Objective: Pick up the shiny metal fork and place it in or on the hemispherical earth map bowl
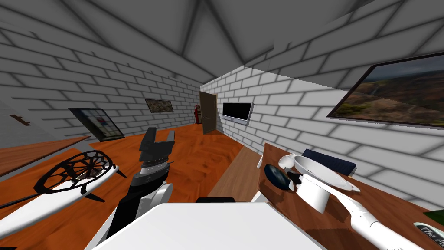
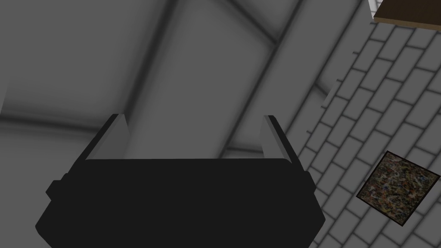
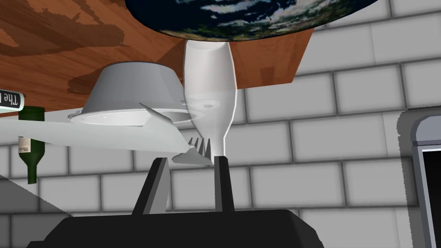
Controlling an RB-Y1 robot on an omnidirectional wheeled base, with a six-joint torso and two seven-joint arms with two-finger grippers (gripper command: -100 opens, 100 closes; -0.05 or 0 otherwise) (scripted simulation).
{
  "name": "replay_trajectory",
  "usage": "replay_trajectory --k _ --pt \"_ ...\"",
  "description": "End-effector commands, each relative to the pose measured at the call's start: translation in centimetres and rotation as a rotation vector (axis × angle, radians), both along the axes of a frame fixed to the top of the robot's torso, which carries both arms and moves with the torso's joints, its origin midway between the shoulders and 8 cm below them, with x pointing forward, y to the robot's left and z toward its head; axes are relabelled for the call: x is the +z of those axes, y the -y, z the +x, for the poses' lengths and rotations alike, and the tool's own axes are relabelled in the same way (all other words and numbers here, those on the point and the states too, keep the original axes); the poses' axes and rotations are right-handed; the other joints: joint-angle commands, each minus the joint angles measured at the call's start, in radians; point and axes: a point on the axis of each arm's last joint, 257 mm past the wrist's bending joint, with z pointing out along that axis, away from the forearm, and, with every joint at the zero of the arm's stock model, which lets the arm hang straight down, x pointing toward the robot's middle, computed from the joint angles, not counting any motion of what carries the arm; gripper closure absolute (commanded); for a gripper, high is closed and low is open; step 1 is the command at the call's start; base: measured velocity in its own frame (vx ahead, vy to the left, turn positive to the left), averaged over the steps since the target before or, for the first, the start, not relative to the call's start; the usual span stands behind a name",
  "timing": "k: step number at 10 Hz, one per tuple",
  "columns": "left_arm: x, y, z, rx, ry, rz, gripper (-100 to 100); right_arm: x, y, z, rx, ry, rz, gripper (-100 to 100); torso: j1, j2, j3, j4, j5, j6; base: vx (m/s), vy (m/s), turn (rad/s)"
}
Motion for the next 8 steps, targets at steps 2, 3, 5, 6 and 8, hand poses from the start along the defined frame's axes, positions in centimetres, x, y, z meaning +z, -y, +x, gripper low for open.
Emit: replay_trajectory --k 2,3,5,6,8 --pt "0.0 0.0 0.0 0.000 0.000 0.000 0 -0.5 -0.9 -1.6 -0.014 -0.036 0.030 100 0.000 0.000 0.000 0.000 0.000 0.000 0.088 0.007 0.016" --pt "0.0 0.0 0.0 0.000 0.000 0.000 0 -0.8 -1.2 -2.2 -0.020 -0.051 0.042 100 -0.001 0.000 0.000 0.000 0.000 0.000 0.080 0.004 0.021" --pt "0.0 0.0 0.0 0.000 0.000 0.000 0 -1.4 -1.8 -3.5 -0.032 -0.079 0.066 100 -0.001 0.000 0.000 -0.001 0.000 0.001 0.075 -0.003 0.017" --pt "0.0 0.0 0.0 0.000 0.000 0.000 0 -1.6 -2.1 -4.1 -0.037 -0.093 0.077 100 -0.001 0.001 0.000 -0.001 0.000 0.001 0.074 -0.004 0.018" --pt "0.0 0.0 0.0 0.000 0.000 0.000 0 -2.2 -2.9 -5.7 -0.048 -0.129 0.106 100 -0.001 -0.001 -0.001 -0.001 0.000 0.000 0.089 0.004 0.027"
